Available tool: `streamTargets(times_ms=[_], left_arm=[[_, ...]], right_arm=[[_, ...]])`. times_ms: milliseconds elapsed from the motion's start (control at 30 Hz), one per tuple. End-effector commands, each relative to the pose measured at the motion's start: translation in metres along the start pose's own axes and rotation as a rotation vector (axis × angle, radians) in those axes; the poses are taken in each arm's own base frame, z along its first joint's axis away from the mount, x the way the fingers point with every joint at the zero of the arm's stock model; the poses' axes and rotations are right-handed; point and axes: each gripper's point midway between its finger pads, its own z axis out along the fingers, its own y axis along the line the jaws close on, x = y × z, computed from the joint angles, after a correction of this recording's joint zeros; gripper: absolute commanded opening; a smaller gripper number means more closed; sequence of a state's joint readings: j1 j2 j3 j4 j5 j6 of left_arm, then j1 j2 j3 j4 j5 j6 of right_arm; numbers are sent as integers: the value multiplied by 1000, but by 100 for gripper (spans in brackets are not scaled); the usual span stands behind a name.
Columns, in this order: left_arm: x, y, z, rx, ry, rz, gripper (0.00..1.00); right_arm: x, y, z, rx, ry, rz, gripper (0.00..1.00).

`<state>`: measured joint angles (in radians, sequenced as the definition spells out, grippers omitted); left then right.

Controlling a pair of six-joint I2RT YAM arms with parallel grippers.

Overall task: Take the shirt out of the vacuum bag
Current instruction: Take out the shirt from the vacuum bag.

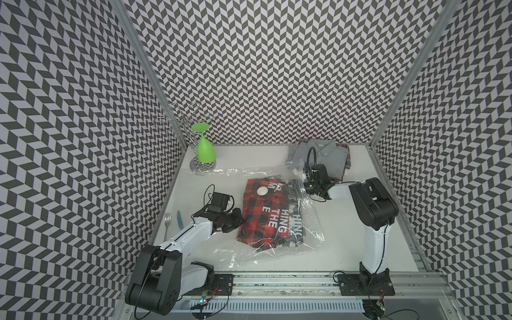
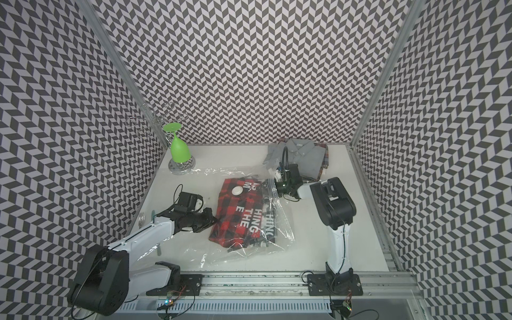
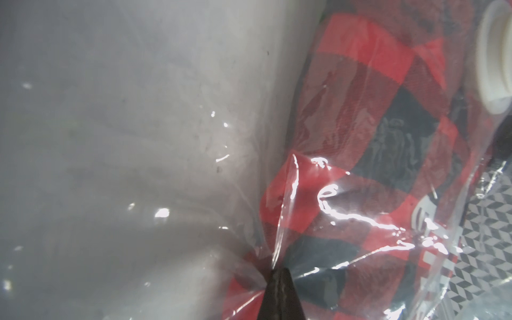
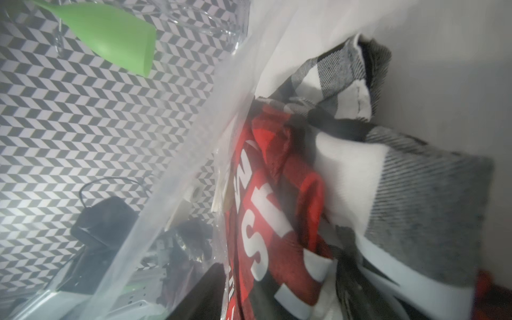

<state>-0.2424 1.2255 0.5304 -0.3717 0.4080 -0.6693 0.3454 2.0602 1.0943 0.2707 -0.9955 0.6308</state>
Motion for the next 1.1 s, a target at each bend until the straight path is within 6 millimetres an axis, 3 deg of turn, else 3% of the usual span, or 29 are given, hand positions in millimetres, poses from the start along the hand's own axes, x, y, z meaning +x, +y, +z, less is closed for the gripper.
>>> streamTargets(times_ms=[0,300,733,1067], left_arm=[[3,-1,3,11,10,27,0],[4,-2,4,11,15,34,0],[6,-3,5,11,21,42,0],[7,-4,5,9,18,46,0]], right_arm=[[13,1,15,-28,42,-32,66],[27,10,29,-54,85,-61,65],[25,47,17,-102,57,-118,65],[35,38,33,-54,116,-112,66]])
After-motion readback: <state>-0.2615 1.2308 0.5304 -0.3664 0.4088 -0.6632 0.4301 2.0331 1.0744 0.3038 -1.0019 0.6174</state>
